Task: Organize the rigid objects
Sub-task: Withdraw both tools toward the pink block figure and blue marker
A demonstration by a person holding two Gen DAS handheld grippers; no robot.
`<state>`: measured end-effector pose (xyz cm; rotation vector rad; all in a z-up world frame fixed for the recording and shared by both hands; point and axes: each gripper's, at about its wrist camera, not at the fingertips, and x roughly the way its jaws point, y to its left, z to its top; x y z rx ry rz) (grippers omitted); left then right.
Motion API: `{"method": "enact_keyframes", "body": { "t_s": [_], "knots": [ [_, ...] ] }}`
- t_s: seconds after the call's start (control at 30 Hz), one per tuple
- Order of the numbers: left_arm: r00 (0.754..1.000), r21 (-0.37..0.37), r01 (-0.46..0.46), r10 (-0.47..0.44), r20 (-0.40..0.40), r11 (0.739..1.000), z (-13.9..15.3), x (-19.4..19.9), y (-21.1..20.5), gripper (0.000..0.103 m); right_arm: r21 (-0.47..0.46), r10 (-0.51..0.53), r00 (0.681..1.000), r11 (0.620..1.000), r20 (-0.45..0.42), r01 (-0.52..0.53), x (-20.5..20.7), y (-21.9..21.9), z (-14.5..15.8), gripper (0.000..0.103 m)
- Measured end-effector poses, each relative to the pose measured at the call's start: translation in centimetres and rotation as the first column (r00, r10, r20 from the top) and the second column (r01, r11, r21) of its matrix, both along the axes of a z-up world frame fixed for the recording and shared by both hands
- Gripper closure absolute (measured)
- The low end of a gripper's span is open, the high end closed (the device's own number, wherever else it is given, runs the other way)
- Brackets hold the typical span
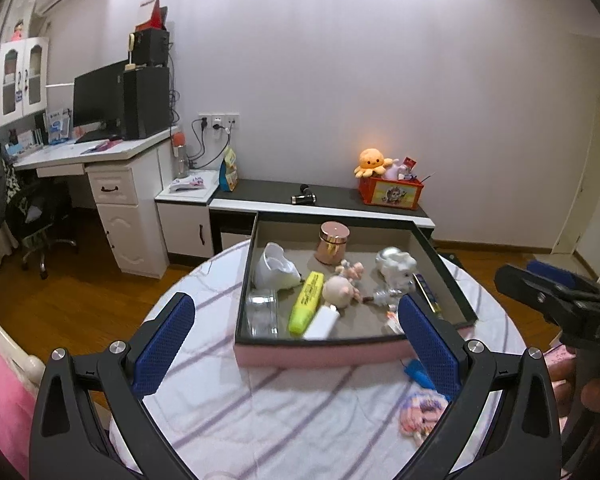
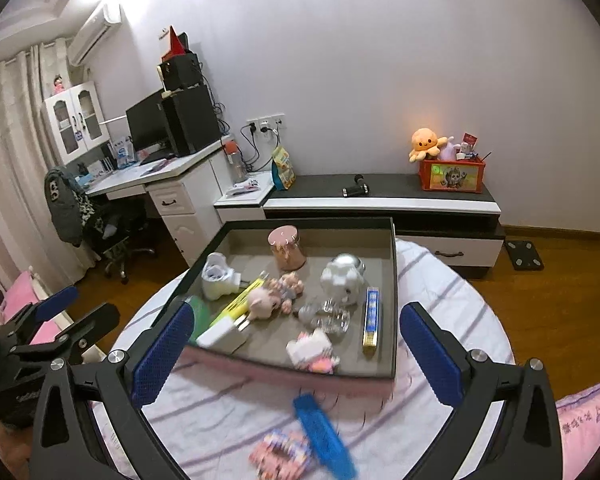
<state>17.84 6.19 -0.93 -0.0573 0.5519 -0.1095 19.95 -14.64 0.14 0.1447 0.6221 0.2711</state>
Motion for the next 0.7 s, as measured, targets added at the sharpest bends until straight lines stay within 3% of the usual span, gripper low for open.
{"method": "enact_keyframes", "body": {
  "t_s": [0.23,0.7],
  "knots": [
    [1.000,-0.020,-0.012,0.012,-0.005,1.000,-0.7,-4.0,-0.3,0.000,0.046,-0.025,1.000,0.999,0.007,0.025,-5.4,-1.1,-1.2,0.000],
    [1.000,-0.012,-0.023,0.023,-0.008,1.000,-1.7,-10.3,-1.2,0.000,-0.007,-0.084,0.996,0.996,0.038,0.084,-11.9,-1.4,-2.2,0.000]
  ]
}}
